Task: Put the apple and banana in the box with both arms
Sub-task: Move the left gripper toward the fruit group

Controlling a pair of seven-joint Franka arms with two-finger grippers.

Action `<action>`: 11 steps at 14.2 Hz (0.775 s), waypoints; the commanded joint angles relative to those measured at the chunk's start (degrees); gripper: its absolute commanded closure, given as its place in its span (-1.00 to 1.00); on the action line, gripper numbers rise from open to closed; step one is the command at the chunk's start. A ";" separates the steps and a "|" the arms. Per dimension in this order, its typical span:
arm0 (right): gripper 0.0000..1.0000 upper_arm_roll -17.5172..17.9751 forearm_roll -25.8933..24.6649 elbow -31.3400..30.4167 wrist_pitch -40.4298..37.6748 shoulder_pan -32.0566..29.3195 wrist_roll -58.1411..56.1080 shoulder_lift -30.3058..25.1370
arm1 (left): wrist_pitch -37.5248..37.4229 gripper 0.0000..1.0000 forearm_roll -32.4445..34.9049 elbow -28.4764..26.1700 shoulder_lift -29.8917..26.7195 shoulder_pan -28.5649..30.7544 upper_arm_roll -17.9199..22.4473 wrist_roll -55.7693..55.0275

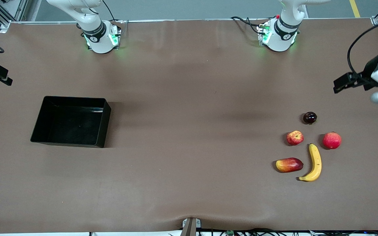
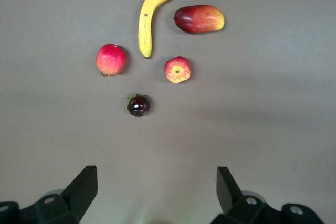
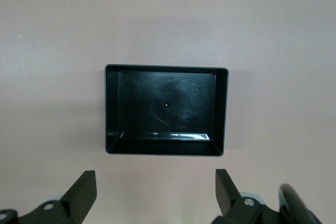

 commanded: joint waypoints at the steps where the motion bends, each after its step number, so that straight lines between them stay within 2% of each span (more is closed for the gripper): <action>1: -1.00 0.49 -0.25 1.97 0.04 -3.16 0.33 4.84 | 5.09 -1.00 2.51 3.48 7.33 0.68 -0.18 0.88; 4: -1.00 0.58 0.71 1.97 4.58 -8.35 -0.37 9.68 | 13.71 -1.00 2.96 3.48 14.63 0.77 -0.09 0.88; 6: -1.00 0.58 -0.07 1.79 6.28 -9.23 -4.30 15.29 | 19.16 -1.00 5.23 3.48 19.46 2.16 -0.09 1.23; 11: -1.00 0.58 0.10 1.09 12.24 -13.71 -8.70 24.18 | 32.78 -1.00 6.30 3.92 29.31 3.05 -0.01 2.28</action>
